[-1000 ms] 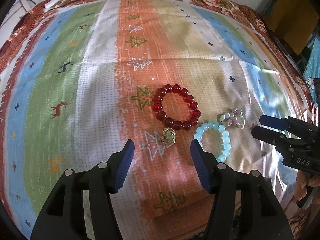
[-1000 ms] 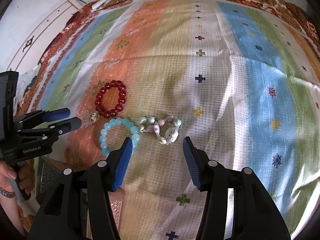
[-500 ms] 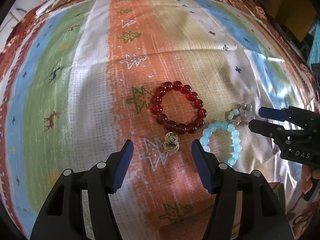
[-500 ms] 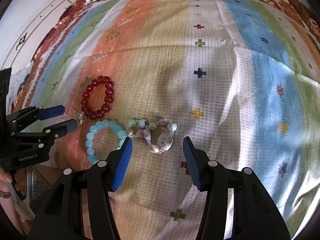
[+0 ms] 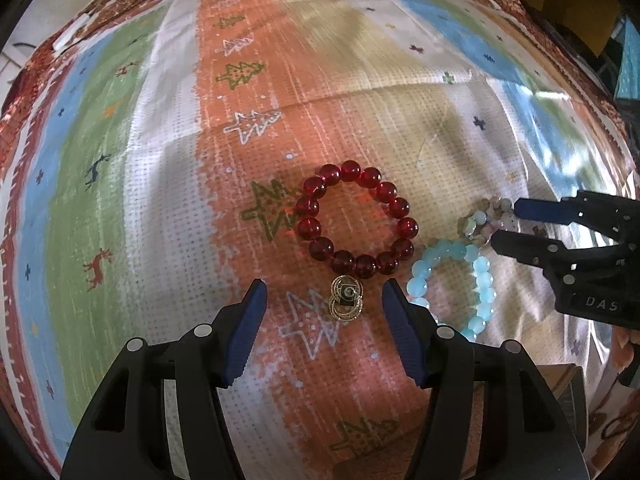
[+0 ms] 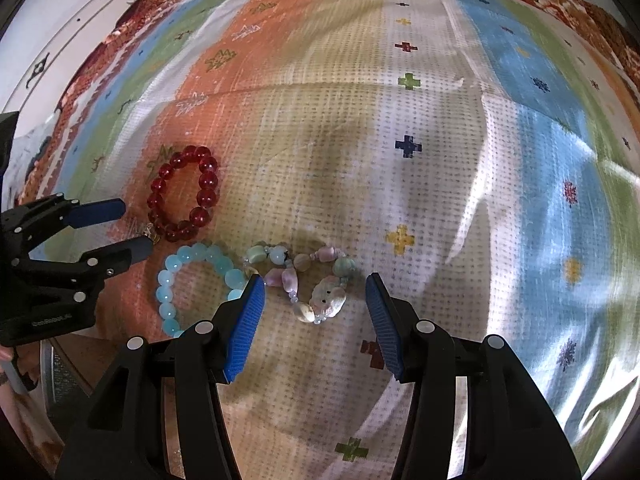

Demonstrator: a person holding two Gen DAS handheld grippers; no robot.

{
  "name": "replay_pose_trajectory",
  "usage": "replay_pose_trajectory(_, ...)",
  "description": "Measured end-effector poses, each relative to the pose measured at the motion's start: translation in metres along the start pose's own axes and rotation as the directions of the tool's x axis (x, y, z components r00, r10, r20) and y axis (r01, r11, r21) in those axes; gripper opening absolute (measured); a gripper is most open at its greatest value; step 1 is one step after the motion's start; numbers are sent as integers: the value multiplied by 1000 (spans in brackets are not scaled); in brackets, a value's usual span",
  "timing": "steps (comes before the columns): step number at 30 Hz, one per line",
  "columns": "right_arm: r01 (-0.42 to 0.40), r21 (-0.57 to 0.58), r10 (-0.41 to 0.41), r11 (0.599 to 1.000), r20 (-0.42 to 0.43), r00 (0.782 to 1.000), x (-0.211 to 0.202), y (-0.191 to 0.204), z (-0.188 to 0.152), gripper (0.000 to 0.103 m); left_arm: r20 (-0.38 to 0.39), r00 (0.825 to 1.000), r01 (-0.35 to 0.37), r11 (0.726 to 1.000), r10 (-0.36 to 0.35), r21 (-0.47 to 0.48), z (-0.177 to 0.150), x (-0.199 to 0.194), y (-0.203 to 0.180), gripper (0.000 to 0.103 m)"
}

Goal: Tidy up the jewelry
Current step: 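Move the left tool to the gold charm while the right tool reaches the white charm strand, then close the left tool on the gold charm while the right tool grips the white charm strand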

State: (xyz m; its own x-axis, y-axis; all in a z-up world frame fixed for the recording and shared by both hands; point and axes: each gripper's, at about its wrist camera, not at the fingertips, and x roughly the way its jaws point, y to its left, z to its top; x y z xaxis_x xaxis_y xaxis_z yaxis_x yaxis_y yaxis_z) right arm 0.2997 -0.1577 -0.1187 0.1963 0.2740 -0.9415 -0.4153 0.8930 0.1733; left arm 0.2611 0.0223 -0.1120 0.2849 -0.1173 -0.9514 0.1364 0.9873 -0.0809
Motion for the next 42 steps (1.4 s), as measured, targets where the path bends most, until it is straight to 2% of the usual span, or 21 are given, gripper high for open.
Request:
replay_pose_trajectory(2, 1, 0, -1, 1000, -3, 1000, 1, 0, 1, 52, -18, 1000, -7, 1000, 8, 17, 1, 4, -3, 53)
replay_pose_trajectory(8, 17, -22, -17, 1000, -3, 1000, 4, 3, 2, 52, -47, 998, -28, 997, 31, 67, 5, 10, -10, 52)
replay_pose_trajectory(13, 36, -50, -36, 998, 0, 999, 5, 8, 1, 52, -44, 998, -45, 992, 51, 121, 7, 11, -17, 38)
replay_pose_trajectory(14, 35, -64, -35, 997, 2, 999, 5, 11, 0, 51, -41, 998, -48, 990, 53, 131, 8, 11, -20, 32)
replay_pose_trajectory(17, 26, -76, -26, 997, 1, 1000, 6, 14, 0, 31, -39, 998, -42, 986, 49, 159, 7, 11, -27, 17)
replay_pose_trajectory(18, 24, -77, -24, 997, 1, 1000, 6, 14, 0, 26, -41, 998, -38, 986, 45, 162, 7, 12, -30, 15)
replay_pose_trajectory(21, 17, -73, -17, 997, 3, 1000, 6, 12, -1, 19, -38, 999, -26, 988, 33, 153, 6, 12, -27, 15)
replay_pose_trajectory(30, -14, -57, 15, 998, 22, 1000, 1, 11, -3, 18, -15, 1000, -1, 995, 3, 102, -1, 2, -13, 15)
replay_pose_trajectory(42, -56, -92, 67, 994, 120, 991, -26, 23, -5, 18, 70, 997, 43, 998, -46, 41, -14, -27, -9, 15)
